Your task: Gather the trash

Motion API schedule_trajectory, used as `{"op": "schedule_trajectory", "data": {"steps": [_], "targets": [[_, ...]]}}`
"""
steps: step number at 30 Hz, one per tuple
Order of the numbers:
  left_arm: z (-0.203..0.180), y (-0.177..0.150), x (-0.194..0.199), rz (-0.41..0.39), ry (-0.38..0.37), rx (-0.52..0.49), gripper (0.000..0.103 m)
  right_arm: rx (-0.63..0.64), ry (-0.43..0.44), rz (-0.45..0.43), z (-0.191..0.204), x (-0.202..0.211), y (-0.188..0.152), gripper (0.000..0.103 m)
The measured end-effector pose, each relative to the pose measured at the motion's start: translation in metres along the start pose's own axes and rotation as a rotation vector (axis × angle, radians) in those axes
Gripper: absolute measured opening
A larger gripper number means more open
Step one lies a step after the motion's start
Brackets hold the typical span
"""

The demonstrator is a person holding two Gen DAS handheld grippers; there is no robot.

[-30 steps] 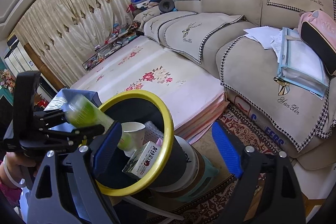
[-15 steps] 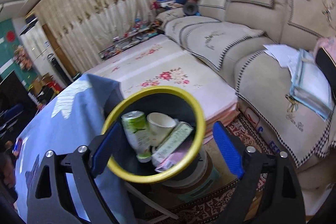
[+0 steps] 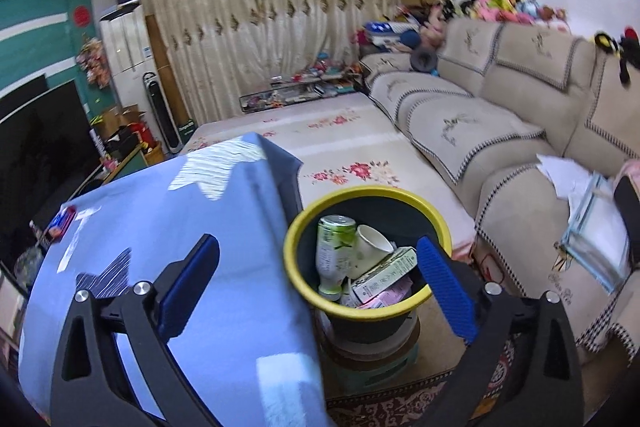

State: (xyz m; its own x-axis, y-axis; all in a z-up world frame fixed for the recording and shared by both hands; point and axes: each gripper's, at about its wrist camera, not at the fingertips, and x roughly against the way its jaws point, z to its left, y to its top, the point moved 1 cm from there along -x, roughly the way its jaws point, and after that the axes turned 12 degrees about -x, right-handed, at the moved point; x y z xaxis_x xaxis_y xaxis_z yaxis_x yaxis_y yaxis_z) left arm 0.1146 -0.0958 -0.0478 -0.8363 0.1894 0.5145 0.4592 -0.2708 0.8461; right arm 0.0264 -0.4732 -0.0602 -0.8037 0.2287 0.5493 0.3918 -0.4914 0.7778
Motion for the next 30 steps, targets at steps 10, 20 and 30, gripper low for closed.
{"op": "schedule_trajectory", "data": {"steps": [10, 20, 30], "targets": [[0.034, -0.025, 0.068, -0.063, 0.093, 0.057, 0.098, 0.041, 0.068, -0.014, 0.030, 0.033, -0.015, 0.095], [0.026, -0.025, 0.071, -0.046, 0.082, 0.044, 0.098, 0.070, 0.090, -0.017, 0.047, 0.038, -0.020, 0.095], [0.015, -0.017, 0.076, -0.061, 0.077, 0.017, 0.098, 0.066, 0.093, -0.019, 0.049, 0.036, -0.019, 0.096]]}}
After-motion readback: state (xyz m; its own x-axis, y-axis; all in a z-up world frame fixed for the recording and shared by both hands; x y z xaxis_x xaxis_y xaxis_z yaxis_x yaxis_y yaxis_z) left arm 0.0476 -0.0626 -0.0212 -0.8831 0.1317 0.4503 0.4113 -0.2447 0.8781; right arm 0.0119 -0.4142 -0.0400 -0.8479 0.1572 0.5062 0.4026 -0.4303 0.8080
